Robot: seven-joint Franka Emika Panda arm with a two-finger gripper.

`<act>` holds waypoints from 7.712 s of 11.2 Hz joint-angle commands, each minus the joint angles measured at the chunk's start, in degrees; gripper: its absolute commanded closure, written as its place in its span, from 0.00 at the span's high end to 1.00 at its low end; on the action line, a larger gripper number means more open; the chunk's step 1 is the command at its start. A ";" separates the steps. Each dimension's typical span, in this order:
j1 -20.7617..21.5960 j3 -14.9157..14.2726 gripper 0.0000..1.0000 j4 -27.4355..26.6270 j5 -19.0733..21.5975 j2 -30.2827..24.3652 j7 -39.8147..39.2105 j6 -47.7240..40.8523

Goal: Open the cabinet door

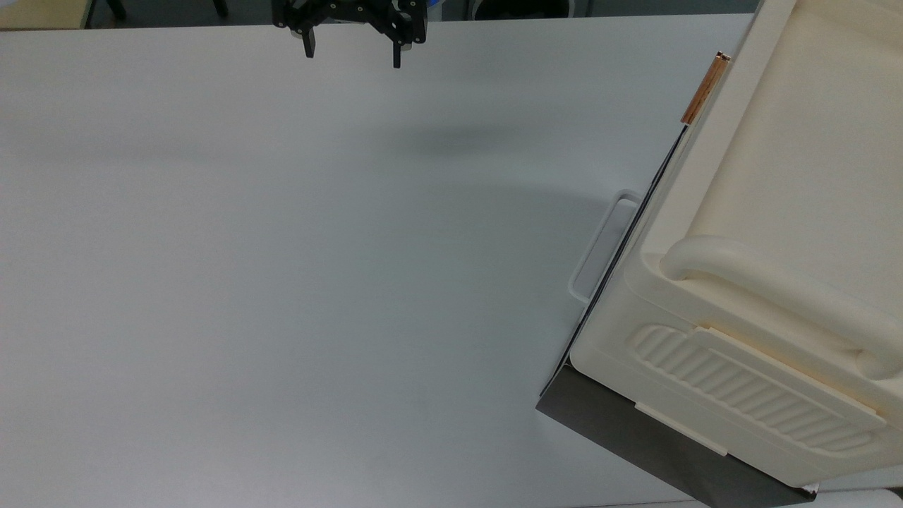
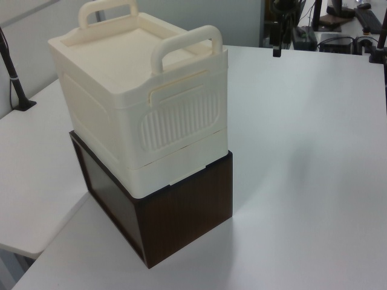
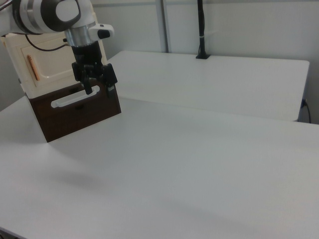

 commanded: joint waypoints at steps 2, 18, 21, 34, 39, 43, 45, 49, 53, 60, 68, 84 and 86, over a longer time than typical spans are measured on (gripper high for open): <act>-0.82 0.48 1.00 -1.29 0.96 -1.36 0.60 0.52; 5.22 0.65 1.00 1.16 0.96 -0.92 -0.45 1.13; 9.61 0.83 1.00 2.05 1.58 -0.74 -0.54 2.79; 18.16 4.34 1.00 4.86 8.96 3.03 -25.13 17.01; 18.16 6.45 1.00 5.56 9.40 5.49 -31.90 22.40; 18.25 7.86 0.85 6.09 9.40 5.93 -34.89 22.49; 18.16 8.30 0.78 7.92 9.40 7.16 -35.26 22.49; 18.16 8.73 0.75 8.99 10.10 8.04 -34.91 25.21; 18.16 8.74 0.44 8.90 10.19 8.04 -35.34 25.13; 17.72 8.74 0.00 8.38 10.45 7.43 -35.26 23.90; 8.51 7.86 0.65 8.37 10.19 3.75 -34.73 4.94; 9.11 8.65 0.91 11.19 14.59 -0.58 -32.53 6.23; 8.76 8.56 0.98 9.96 14.15 0.66 -32.53 6.58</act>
